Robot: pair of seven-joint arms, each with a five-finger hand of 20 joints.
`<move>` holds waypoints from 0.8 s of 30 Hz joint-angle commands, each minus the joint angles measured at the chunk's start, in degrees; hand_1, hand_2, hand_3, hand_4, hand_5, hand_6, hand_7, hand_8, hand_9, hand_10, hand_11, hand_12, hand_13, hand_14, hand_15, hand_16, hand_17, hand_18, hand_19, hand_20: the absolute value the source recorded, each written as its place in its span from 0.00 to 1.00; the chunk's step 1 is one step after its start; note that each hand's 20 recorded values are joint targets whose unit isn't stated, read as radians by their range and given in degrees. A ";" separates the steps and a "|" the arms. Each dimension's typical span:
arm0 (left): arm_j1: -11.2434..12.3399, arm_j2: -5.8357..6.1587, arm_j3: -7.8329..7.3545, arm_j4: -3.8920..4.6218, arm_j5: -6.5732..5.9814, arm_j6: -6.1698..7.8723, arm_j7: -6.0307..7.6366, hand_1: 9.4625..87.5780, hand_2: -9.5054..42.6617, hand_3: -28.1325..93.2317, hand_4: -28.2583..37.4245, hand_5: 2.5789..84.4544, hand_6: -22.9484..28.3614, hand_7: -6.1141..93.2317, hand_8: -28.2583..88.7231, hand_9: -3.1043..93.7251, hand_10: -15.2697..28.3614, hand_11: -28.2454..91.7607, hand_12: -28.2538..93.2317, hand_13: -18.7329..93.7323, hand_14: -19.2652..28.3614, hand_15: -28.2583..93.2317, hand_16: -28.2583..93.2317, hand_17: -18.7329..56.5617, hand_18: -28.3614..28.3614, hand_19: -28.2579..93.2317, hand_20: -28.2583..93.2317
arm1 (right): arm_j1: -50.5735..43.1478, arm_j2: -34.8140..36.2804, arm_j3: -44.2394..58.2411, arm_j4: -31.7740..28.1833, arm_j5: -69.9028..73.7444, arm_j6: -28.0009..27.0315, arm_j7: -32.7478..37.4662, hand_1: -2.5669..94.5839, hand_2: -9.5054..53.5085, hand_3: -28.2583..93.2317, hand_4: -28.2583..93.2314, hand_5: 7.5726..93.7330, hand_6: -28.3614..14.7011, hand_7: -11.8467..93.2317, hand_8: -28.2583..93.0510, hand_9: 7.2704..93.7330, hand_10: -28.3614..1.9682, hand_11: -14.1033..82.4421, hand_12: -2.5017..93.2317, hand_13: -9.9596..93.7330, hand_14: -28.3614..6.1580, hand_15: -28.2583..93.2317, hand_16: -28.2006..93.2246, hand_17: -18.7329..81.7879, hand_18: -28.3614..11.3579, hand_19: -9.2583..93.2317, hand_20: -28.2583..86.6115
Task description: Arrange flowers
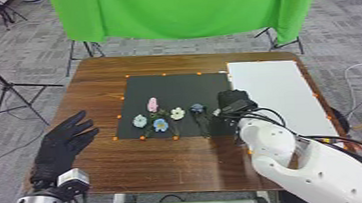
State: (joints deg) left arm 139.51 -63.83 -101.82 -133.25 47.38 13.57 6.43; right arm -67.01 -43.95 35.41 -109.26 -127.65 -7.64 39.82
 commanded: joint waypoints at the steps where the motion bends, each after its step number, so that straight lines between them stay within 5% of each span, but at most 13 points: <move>1: 1.83 -0.57 -0.46 -0.38 0.12 0.22 0.11 0.19 0.28 0.92 0.13 0.44 0.66 0.21 0.16 0.39 0.80 0.45 0.30 0.40 0.98 0.65 0.14 0.13 0.92 0.73 0.18 | -7.13 -3.09 6.98 -3.30 1.32 -5.04 -0.75 0.49 0.00 0.92 0.00 0.73 0.61 0.36 0.20 0.86 0.63 0.32 0.33 0.84 0.67 0.90 0.35 0.57 0.18 1.00 0.48; 9: 1.30 -0.45 -0.04 -0.27 0.29 0.03 -0.52 0.19 0.28 0.92 0.13 0.44 0.66 0.21 0.16 0.39 0.80 0.45 0.30 0.40 0.98 0.65 0.14 0.13 0.92 0.73 0.18 | -9.23 -5.12 9.80 -4.57 3.14 -7.44 -1.24 0.41 0.00 0.95 0.00 0.68 0.60 0.32 0.11 0.76 0.49 0.46 0.21 0.82 0.63 0.91 0.34 0.56 0.15 1.00 0.49; 17: 1.87 -0.02 0.38 -0.25 0.10 0.43 0.19 0.19 0.29 0.92 0.13 0.44 0.66 0.21 0.16 0.39 0.81 0.45 0.30 0.40 0.98 0.65 0.14 0.13 0.92 0.73 0.18 | -7.77 -4.61 9.55 -4.58 4.35 -5.81 0.12 0.35 0.00 0.94 0.00 0.64 0.54 0.30 0.11 0.72 0.41 0.47 0.19 0.80 0.59 0.91 0.34 0.54 0.12 1.00 0.49; 24: 1.75 -1.06 0.17 -0.32 0.43 0.10 -1.32 0.19 0.29 0.92 0.13 0.44 0.66 0.21 0.16 0.39 0.81 0.45 0.30 0.40 0.98 0.65 0.14 0.13 0.92 0.73 0.18 | -8.80 -5.29 12.25 -5.84 5.87 -6.02 0.45 0.32 0.00 0.93 0.01 0.60 0.51 0.29 0.12 0.68 0.35 0.47 0.18 0.78 0.56 0.92 0.33 0.53 0.10 1.00 0.49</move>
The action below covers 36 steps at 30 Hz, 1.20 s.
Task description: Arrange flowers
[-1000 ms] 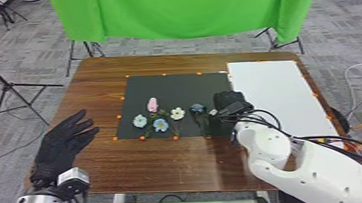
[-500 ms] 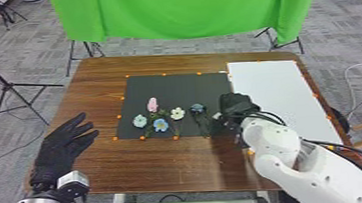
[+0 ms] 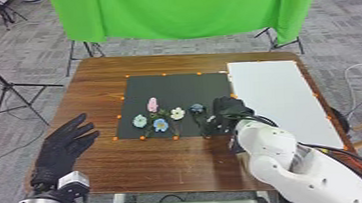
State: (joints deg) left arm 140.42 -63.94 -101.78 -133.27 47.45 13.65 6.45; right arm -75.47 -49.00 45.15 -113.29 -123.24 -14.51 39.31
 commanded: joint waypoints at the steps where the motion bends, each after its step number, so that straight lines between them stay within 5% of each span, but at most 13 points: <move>1: 0.79 -0.75 0.33 -0.38 0.29 0.25 -1.11 0.19 0.29 0.92 0.13 0.44 0.66 0.21 0.16 0.39 0.81 0.45 0.30 0.40 0.98 0.65 0.14 0.13 0.92 0.73 0.18 | -0.51 -0.31 3.05 -2.07 1.73 1.17 0.88 0.32 0.00 0.93 0.01 0.60 0.51 0.29 0.12 0.68 0.34 0.47 0.18 0.78 0.56 0.92 0.33 0.53 0.10 1.00 0.49; 9: 0.69 -1.41 0.35 -0.19 0.38 -0.30 -1.61 0.19 0.29 0.92 0.13 0.44 0.66 0.21 0.16 0.39 0.81 0.45 0.30 0.40 0.98 0.65 0.14 0.13 0.92 0.73 0.18 | -2.90 1.06 7.22 -5.39 8.65 8.47 1.41 0.26 0.06 0.92 0.01 0.56 0.50 0.27 0.13 0.65 0.30 0.45 0.18 0.75 0.51 0.92 0.32 0.52 0.09 1.00 0.47; 13: 0.85 -1.15 1.03 -0.07 -0.31 0.75 -0.02 0.18 0.29 0.91 0.13 0.44 0.66 0.21 0.16 0.39 0.80 0.45 0.30 0.40 0.97 0.65 0.14 0.13 0.92 0.73 0.18 | -8.96 1.58 14.35 -6.60 22.47 20.05 -2.54 0.19 0.20 0.92 0.02 0.54 0.50 0.27 0.13 0.61 0.26 0.42 0.17 0.71 0.43 0.89 0.31 0.47 0.09 0.96 0.40; 17: 0.47 -1.08 1.11 -0.08 -0.62 1.16 1.67 0.16 0.30 0.91 0.08 0.43 0.64 0.20 0.15 0.37 0.78 0.43 0.30 0.39 0.95 0.61 0.15 0.13 0.92 0.72 0.17 | -16.36 -0.28 26.11 -8.39 45.77 24.95 -6.72 0.16 0.28 0.94 0.01 0.50 0.52 0.28 0.13 0.55 0.27 0.37 0.16 0.61 0.28 0.80 0.28 0.36 0.12 0.83 0.35; 20: 1.25 -1.28 0.94 0.09 -0.83 2.32 4.21 0.15 0.30 0.90 0.05 0.42 0.62 0.20 0.16 0.35 0.75 0.41 0.30 0.37 0.92 0.58 0.15 0.12 0.92 0.70 0.17 | -20.29 0.41 30.83 -8.86 59.17 31.26 -14.80 0.14 0.31 0.95 0.01 0.48 0.52 0.28 0.12 0.52 0.27 0.35 0.16 0.56 0.22 0.73 0.27 0.31 0.14 0.75 0.34; 23: 2.31 -1.44 0.29 0.26 -1.80 3.48 5.95 0.13 0.30 0.90 0.02 0.41 0.62 0.20 0.16 0.34 0.73 0.40 0.30 0.36 0.91 0.55 0.17 0.12 0.92 0.69 0.18 | -24.92 -1.25 37.25 -7.88 64.39 31.39 -18.57 0.13 0.33 0.96 0.00 0.46 0.53 0.27 0.13 0.50 0.27 0.33 0.16 0.52 0.19 0.65 0.27 0.29 0.13 0.71 0.35; 30: 3.13 -0.95 -0.30 0.80 -2.36 3.48 7.78 0.11 0.31 0.90 0.00 0.42 0.59 0.19 0.16 0.40 0.70 0.39 0.30 0.38 0.90 0.54 0.18 0.12 0.92 0.68 0.19 | -29.73 4.28 38.14 -7.14 81.18 38.39 -32.47 0.10 0.35 0.98 0.00 0.45 0.55 0.28 0.12 0.45 0.34 0.28 0.15 0.44 0.17 0.50 0.30 0.25 0.14 0.63 0.36; 36: 1.68 -0.80 0.16 1.36 -2.40 2.95 7.14 0.10 0.31 0.90 0.00 0.40 0.57 0.19 0.16 0.41 0.70 0.39 0.30 0.39 0.91 0.55 0.18 0.12 0.92 0.68 0.20 | -33.61 3.70 41.07 -7.38 85.55 36.10 -34.90 0.09 0.36 0.98 0.00 0.42 0.59 0.28 0.12 0.43 0.36 0.27 0.15 0.43 0.18 0.46 0.32 0.23 0.15 0.61 0.36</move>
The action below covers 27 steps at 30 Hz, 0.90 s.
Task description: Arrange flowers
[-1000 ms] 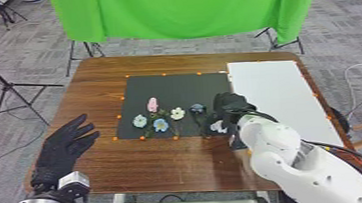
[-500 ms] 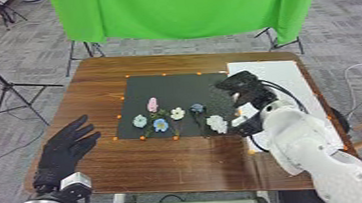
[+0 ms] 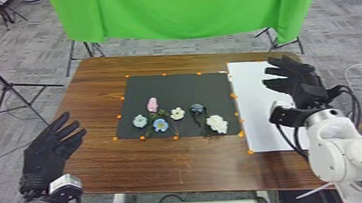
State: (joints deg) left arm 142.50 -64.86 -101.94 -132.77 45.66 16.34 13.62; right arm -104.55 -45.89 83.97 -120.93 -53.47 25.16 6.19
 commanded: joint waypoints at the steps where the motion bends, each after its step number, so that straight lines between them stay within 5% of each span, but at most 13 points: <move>1: -0.38 0.37 0.53 0.90 -0.77 0.50 0.37 0.10 0.31 0.90 0.00 0.40 0.57 0.19 0.16 0.41 0.70 0.39 0.30 0.39 0.91 0.55 0.18 0.12 0.92 0.68 0.20 | -4.49 1.23 1.61 0.23 16.26 -2.80 -2.78 0.09 0.36 0.98 0.00 0.42 0.59 0.28 0.12 0.43 0.36 0.27 0.15 0.42 0.18 0.46 0.32 0.23 0.15 0.61 0.36; 12: -0.48 1.71 1.01 1.27 -1.43 1.07 2.07 0.10 0.31 0.90 0.00 0.39 0.57 0.20 0.15 0.37 0.71 0.39 0.30 0.39 0.92 0.55 0.18 0.12 0.92 0.68 0.20 | -7.60 2.79 3.15 0.29 16.81 -4.45 -5.58 0.08 0.37 0.98 0.00 0.40 0.61 0.28 0.12 0.43 0.36 0.27 0.15 0.42 0.18 0.46 0.34 0.23 0.14 0.61 0.37; 27: -0.60 1.93 1.13 1.06 -1.32 0.74 1.86 0.11 0.30 0.90 0.00 0.38 0.57 0.20 0.15 0.36 0.71 0.39 0.31 0.39 0.93 0.56 0.18 0.12 0.91 0.68 0.21 | -6.25 2.98 1.66 -0.24 15.31 -3.65 -4.62 0.07 0.38 0.98 0.00 0.40 0.61 0.28 0.12 0.44 0.35 0.27 0.15 0.43 0.17 0.47 0.33 0.23 0.14 0.61 0.38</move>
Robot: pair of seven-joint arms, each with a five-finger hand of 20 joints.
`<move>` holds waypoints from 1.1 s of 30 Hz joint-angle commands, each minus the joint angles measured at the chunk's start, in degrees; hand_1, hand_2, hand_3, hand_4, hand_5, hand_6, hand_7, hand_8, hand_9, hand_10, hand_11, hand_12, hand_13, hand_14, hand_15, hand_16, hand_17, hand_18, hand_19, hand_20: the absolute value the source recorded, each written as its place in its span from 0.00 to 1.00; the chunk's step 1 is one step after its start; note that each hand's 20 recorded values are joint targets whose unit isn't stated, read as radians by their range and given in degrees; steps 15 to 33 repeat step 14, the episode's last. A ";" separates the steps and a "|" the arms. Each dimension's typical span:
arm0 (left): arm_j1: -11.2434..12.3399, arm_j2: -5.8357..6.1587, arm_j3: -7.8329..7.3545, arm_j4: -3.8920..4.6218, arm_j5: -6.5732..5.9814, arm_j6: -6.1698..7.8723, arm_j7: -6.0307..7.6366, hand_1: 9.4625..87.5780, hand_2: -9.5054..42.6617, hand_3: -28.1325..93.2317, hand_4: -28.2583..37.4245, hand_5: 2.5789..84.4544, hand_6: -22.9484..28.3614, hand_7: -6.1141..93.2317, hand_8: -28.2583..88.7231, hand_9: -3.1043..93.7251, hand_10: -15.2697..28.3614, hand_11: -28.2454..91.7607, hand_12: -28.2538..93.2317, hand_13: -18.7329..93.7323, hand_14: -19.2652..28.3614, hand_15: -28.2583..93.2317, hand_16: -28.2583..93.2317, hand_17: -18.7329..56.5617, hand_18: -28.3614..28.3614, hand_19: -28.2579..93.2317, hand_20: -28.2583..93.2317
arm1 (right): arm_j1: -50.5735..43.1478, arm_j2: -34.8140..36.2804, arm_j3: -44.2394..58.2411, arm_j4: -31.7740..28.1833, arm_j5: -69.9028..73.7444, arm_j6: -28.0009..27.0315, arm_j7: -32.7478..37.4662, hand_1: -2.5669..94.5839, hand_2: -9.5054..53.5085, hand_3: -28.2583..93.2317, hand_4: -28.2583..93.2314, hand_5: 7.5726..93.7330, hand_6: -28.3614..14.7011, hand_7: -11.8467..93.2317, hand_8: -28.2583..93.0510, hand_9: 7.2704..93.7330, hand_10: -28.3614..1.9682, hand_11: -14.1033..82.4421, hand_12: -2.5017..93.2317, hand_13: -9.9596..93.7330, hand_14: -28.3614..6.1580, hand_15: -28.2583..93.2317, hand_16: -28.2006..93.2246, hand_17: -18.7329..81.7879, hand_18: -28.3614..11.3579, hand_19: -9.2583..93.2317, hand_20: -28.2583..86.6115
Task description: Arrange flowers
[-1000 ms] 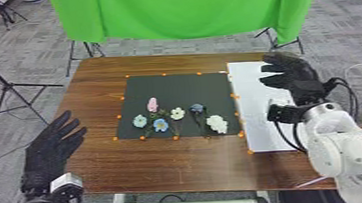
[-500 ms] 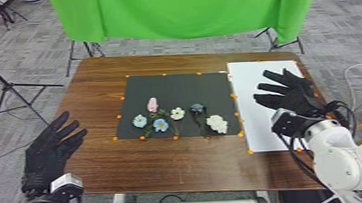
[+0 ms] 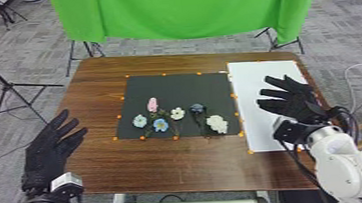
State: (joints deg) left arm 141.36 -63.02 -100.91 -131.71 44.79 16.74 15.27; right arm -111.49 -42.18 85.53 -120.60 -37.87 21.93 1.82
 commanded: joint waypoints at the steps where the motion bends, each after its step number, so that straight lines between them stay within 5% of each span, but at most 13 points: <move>1: 0.63 0.42 0.26 -0.02 -0.54 0.59 0.48 0.11 0.30 0.90 0.00 0.38 0.57 0.20 0.15 0.36 0.71 0.39 0.31 0.39 0.93 0.56 0.18 0.12 0.91 0.68 0.21 | 0.74 -1.14 0.31 -0.49 -0.74 -0.79 0.22 0.07 0.38 0.98 0.00 0.40 0.61 0.28 0.12 0.44 0.35 0.27 0.15 0.44 0.17 0.48 0.33 0.23 0.14 0.61 0.38; 33: 0.70 0.93 -0.05 -0.67 -0.31 0.07 0.04 0.12 0.30 0.90 0.00 0.38 0.58 0.20 0.15 0.35 0.72 0.39 0.31 0.39 0.93 0.57 0.17 0.12 0.91 0.68 0.21 | 0.93 -2.69 0.68 -0.13 -2.16 -1.61 2.13 0.07 0.38 0.98 0.00 0.40 0.61 0.28 0.12 0.44 0.35 0.27 0.15 0.44 0.17 0.48 0.33 0.23 0.14 0.61 0.38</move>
